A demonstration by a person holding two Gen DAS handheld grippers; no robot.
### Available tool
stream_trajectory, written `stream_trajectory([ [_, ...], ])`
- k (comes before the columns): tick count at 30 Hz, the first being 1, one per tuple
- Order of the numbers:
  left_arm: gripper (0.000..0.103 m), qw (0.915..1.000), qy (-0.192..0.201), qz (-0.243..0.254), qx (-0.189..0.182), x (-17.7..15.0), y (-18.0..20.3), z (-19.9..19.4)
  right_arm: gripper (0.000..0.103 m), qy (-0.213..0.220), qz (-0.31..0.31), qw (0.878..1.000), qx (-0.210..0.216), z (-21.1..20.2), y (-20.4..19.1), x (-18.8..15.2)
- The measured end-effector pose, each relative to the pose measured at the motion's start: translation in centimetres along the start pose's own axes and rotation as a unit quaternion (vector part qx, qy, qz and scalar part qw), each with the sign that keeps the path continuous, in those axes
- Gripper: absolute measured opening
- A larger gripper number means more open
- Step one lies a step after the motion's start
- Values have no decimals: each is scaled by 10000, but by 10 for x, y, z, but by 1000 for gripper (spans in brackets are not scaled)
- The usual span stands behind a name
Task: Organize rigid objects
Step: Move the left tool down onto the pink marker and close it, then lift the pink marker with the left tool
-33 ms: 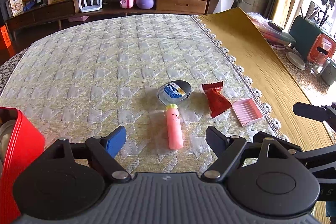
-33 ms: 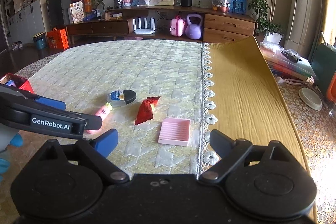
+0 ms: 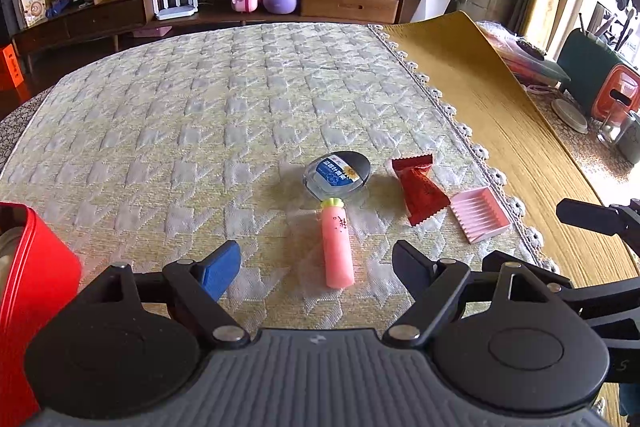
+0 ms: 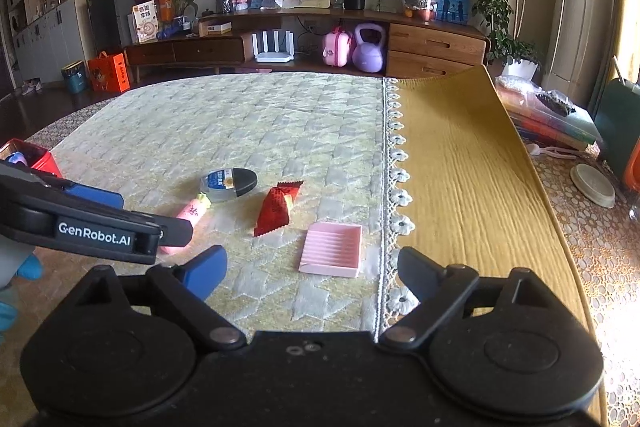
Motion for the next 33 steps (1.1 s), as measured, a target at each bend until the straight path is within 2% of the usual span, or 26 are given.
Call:
stream_trajectory([
  [12,81,9998,30,168,43,-3,5,21,69,-189,29,9998,-42,28,4,-9],
  [15,71,9995,68,283,85,-3,8,21,65,-148,-53,9998,-98,29,2,-9],
  [18,54,9992,106,373,87,-3,10,21,58,-120,-100,9998,-125,31,-1,-8],
  [20,36,9991,117,382,122,-2,11,20,53,-106,-154,9997,-139,31,-4,-8],
  [23,24,9991,110,399,81,-1,12,19,42,-96,-159,9997,-129,28,-7,-8],
  [25,16,9990,107,425,76,-1,14,19,42,-108,-146,9997,-159,28,-8,-8],
  [33,16,9994,1,328,-56,-6,12,9,42,-108,56,9998,-129,16,-11,-8],
])
Point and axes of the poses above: each gripper's, at about its wrist camera, not at the fingertips, and z roughly the way its jaws point, y to its right, x to its top, the point moved 4 cm from there along z, roughly the way its jaws point, and after that the axes turned 3 degrees about -x, right-handed, at the moved point
